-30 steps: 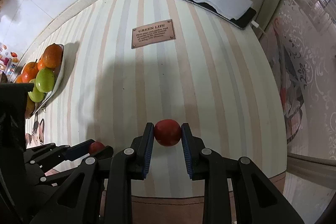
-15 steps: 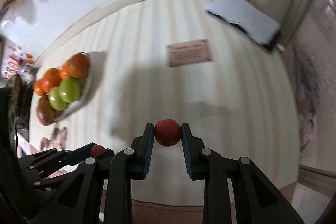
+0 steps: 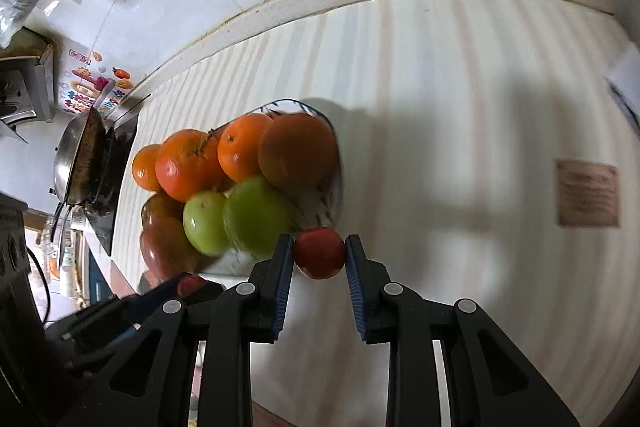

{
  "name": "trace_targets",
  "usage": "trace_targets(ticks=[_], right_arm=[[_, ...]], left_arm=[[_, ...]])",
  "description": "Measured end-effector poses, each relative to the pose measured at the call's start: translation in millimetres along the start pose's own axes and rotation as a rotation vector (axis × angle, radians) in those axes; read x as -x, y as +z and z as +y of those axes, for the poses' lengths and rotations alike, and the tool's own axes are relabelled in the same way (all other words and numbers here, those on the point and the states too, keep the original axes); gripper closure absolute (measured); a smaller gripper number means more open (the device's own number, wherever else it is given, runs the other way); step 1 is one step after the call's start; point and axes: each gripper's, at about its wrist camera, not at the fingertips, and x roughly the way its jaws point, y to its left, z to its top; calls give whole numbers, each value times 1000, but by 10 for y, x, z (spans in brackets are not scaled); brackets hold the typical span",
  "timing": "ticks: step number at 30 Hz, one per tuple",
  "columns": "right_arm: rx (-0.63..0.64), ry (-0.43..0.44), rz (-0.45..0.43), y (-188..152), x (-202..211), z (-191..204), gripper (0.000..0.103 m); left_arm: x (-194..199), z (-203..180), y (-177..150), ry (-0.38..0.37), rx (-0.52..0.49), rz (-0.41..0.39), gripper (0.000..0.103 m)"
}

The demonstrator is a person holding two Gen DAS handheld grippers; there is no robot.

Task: Organize fruits
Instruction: 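Drop the cherry tomatoes onto the plate with both grippers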

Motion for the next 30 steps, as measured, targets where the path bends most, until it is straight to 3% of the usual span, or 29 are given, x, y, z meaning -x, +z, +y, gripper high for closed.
trace_targets(ticks=[7, 9, 11, 15, 16, 17, 19, 25, 30], right_arm=[[-41, 45, 65, 187, -320, 30, 73], [-42, 53, 70, 215, -345, 20, 61], [-49, 58, 64, 239, -331, 5, 30], [-48, 56, 52, 269, -215, -56, 24], [-45, 54, 49, 276, -184, -62, 20], [-40, 39, 40, 279, -138, -66, 17], [-9, -4, 19, 284, -36, -59, 13], [144, -190, -47, 184, 258, 120, 10], [257, -295, -110, -2, 481, 345, 8]], left_arm=[[-246, -23, 71, 4, 21, 10, 76], [-255, -40, 67, 6, 38, 21, 75], [-296, -68, 83, 8, 48, 21, 73], [-274, 5, 50, -9, 94, 23, 58], [-251, 26, 35, -17, 106, 19, 50], [-216, 41, 16, -19, 115, 13, 44], [-126, 73, -35, -8, 118, 0, 20], [95, 130, -186, 63, 97, -42, 15], [273, 263, -268, 110, 131, -84, 14]])
